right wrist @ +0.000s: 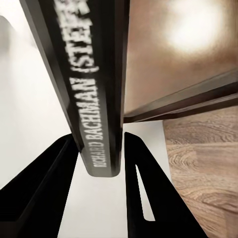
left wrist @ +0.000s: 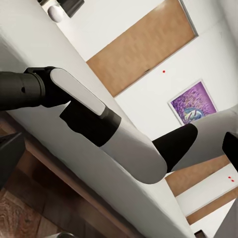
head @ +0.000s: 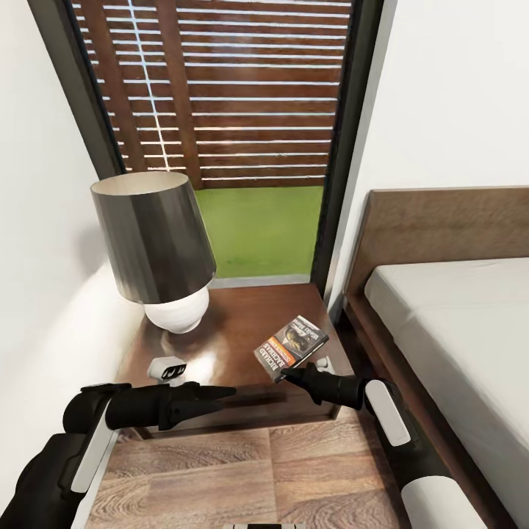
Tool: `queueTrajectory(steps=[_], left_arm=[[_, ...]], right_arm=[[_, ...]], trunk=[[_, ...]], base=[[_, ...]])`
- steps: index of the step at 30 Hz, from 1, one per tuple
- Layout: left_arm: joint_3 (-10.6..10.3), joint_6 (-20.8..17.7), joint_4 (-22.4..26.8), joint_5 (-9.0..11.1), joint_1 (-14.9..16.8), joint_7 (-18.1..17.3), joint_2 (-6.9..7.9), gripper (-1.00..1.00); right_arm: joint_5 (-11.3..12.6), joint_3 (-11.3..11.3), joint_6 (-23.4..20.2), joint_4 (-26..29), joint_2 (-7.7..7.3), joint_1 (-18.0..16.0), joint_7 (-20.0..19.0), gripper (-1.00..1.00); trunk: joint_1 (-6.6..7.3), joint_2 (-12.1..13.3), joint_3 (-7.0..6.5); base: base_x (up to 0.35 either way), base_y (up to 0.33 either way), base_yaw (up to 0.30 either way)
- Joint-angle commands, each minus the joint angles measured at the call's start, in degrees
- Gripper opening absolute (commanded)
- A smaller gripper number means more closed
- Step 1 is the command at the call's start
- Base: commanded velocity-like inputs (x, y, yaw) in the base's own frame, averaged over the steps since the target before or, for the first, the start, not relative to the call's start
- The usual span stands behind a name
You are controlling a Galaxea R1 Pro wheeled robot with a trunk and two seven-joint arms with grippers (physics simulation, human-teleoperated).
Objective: In the bedroom, move the book from the bed onto either nightstand, and place the two sandals side by side next to the bed.
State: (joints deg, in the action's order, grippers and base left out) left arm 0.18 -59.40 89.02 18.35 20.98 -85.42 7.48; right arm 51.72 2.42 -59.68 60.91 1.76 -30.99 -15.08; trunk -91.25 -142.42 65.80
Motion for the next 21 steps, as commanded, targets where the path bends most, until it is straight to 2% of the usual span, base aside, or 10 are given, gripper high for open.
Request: queueTrajectory(steps=[1,5,7,12,21], left_arm=[[-0.01,-0.60,0.01,0.06,0.02,-0.20,0.03,1.00],[-0.01,-0.60,0.01,0.09,0.02,-0.28,0.06,1.00],[-0.01,-0.60,0.01,0.09,0.02,-0.26,0.06,1.00],[-0.08,-0.60,0.01,0.04,0.02,-0.12,0.07,1.00],[-0.09,-0.60,0.01,0.08,0.02,-0.22,0.07,1.00]], right_arm=[[-0.50,0.22,-0.32,0.00,0.07,-0.04,-0.58,-1.00],[-0.51,0.20,-0.32,0.03,0.08,-0.04,-0.59,-1.00],[-0.51,0.20,-0.32,0.03,0.08,-0.04,-0.59,-1.00],[-0.50,0.15,-0.32,0.05,0.08,-0.04,-0.60,-1.00],[-0.48,0.13,-0.32,0.08,0.01,-0.04,-0.60,-1.00]], trunk=[[0.01,-0.02,0.05],[0.01,-0.02,0.05],[-0.43,-0.82,0.41],[-0.56,-0.89,1.51],[-0.56,-0.89,1.51]], base=[[0.000,0.000,0.000],[0.000,0.000,0.000],[0.000,0.000,0.000],[0.000,0.000,0.000],[0.000,0.000,0.000]])
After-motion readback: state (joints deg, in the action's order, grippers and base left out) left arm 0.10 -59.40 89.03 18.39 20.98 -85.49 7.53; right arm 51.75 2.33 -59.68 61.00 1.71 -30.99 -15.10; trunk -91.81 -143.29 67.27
